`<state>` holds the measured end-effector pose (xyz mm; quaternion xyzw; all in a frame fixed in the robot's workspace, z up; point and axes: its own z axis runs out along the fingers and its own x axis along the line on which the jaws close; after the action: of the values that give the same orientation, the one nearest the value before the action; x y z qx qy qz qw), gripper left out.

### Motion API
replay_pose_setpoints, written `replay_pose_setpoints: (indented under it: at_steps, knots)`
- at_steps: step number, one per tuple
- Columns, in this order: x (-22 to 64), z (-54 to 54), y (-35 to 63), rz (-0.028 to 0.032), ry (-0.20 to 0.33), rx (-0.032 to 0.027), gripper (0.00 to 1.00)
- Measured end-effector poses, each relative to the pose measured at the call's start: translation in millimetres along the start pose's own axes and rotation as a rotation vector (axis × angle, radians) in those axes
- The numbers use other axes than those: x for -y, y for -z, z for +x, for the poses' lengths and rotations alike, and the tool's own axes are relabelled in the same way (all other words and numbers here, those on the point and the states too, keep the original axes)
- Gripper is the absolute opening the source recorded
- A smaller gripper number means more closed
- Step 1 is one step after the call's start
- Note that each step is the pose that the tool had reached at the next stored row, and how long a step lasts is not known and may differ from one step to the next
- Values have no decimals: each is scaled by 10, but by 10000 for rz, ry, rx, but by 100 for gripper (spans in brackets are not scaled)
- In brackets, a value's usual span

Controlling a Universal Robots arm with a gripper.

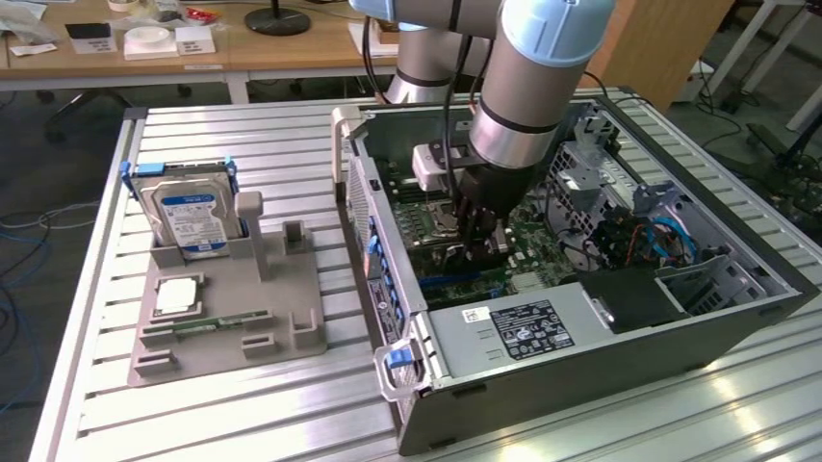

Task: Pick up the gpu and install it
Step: 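Insert the gpu into the slot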

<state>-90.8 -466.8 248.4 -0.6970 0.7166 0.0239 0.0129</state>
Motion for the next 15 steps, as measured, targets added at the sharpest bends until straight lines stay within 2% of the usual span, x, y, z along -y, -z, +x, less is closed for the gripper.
replay_pose_setpoints:
  at_steps: [5, 6, 8, 15]
  knots:
    - [0, 0, -1, 2, -2, -22, 27]
    - [0, 0, -1, 3, -2, -38, 27]
    - [0, 0, -1, 4, -5, -106, 27]
    - [0, 1, -19, 2, -4, -98, 27]
